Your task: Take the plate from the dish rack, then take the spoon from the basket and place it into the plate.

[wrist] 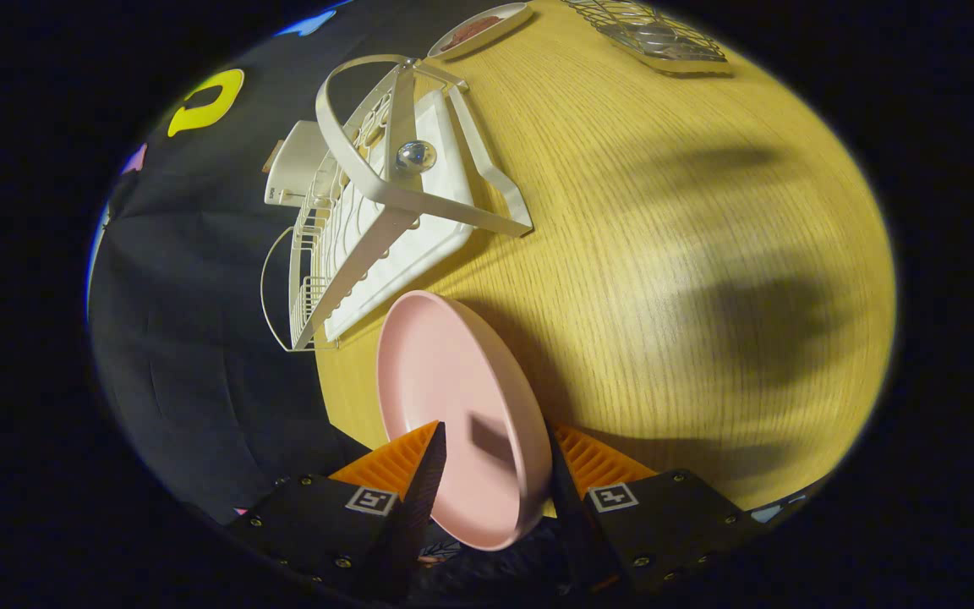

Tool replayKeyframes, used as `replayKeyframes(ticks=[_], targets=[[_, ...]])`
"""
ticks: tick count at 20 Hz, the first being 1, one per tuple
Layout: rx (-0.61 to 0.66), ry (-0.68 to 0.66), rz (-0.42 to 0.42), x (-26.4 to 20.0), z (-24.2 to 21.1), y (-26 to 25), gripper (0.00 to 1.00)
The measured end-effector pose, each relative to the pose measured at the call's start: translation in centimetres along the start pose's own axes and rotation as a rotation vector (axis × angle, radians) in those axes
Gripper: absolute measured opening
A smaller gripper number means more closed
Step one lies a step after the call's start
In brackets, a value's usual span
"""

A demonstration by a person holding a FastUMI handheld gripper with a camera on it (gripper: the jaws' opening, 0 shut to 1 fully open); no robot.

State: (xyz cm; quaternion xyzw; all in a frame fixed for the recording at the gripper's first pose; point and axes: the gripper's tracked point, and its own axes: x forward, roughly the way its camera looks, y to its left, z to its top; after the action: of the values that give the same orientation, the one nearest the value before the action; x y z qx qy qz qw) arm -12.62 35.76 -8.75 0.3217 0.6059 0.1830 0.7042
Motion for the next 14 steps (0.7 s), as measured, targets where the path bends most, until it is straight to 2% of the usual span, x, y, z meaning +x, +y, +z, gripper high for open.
replayKeyframes(ticks=[4, 5, 7, 11, 14], targets=[[-0.012, -0.002, 0.011, -0.9, -0.1, -0.4, 0.68], [-0.019, -0.013, 0.005, -1.3, 0.1, -0.7, 0.72], [-0.040, -0.040, -0.004, -2.4, 0.6, -1.1, 0.72], [-0.044, -0.121, -0.014, -5.1, 2.4, -1.7, 0.72], [-0.063, -0.222, -0.054, -7.9, 4.5, -2.5, 0.72]])
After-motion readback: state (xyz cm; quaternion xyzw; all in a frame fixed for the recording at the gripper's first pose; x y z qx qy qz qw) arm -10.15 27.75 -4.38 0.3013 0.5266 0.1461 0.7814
